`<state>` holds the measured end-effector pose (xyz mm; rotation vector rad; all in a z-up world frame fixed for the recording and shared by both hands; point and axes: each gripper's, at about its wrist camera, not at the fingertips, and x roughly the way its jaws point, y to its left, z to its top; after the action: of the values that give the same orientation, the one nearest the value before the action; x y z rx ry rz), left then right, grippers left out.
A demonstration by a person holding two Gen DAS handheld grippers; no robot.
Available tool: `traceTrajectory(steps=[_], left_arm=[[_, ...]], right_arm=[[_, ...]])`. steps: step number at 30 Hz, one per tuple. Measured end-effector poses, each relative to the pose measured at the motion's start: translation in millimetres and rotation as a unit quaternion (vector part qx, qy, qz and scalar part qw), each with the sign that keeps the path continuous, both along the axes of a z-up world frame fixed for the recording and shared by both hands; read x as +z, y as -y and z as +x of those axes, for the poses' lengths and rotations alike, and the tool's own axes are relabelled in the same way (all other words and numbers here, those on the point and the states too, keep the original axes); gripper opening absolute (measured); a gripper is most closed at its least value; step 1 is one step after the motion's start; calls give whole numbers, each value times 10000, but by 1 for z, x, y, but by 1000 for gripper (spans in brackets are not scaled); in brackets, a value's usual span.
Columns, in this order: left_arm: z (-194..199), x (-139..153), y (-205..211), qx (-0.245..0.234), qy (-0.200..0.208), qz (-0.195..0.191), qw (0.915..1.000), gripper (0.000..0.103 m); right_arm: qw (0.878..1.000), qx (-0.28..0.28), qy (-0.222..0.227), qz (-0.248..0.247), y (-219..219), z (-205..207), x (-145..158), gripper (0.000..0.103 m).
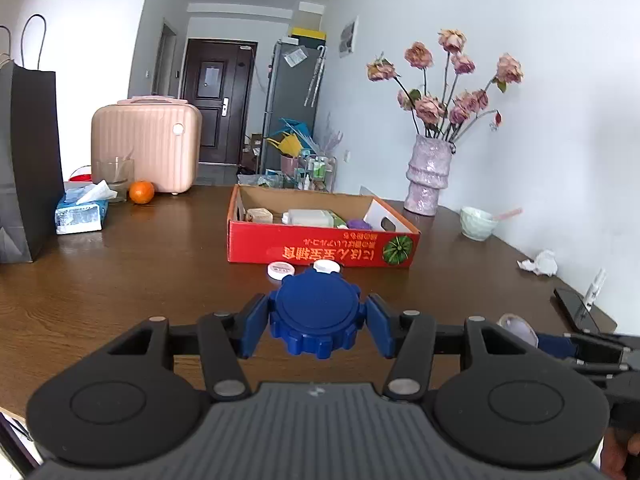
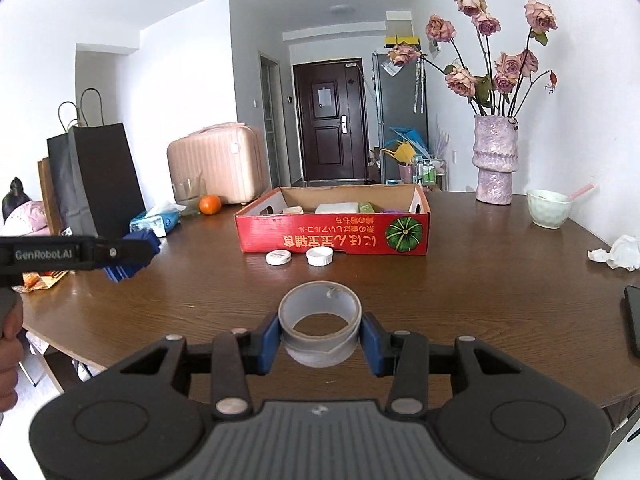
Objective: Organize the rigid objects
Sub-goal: 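Carry the blue cap and tape roll with both tools over the red box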
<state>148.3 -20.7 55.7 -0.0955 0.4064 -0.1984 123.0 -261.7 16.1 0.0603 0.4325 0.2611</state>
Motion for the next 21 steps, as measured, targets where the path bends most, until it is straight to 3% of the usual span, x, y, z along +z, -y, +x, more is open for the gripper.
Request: traceTrajectory(steps=[6, 11, 16, 21], left_arm=[[30, 9, -2, 3, 71, 82, 9999, 54], [105, 31, -8, -234, -16, 90, 9997, 54], [218, 42, -5, -308, -459, 403, 9977, 54], [327, 26, 4, -327, -947, 857, 9913, 54]], right_arm=[[10000, -37, 50, -62, 4, 14, 6, 42], [9998, 6, 151, -105, 12, 58, 25, 42], [9996, 220, 154, -7, 26, 148, 55, 42], [9990, 317, -310, -18, 35, 268, 65, 42]])
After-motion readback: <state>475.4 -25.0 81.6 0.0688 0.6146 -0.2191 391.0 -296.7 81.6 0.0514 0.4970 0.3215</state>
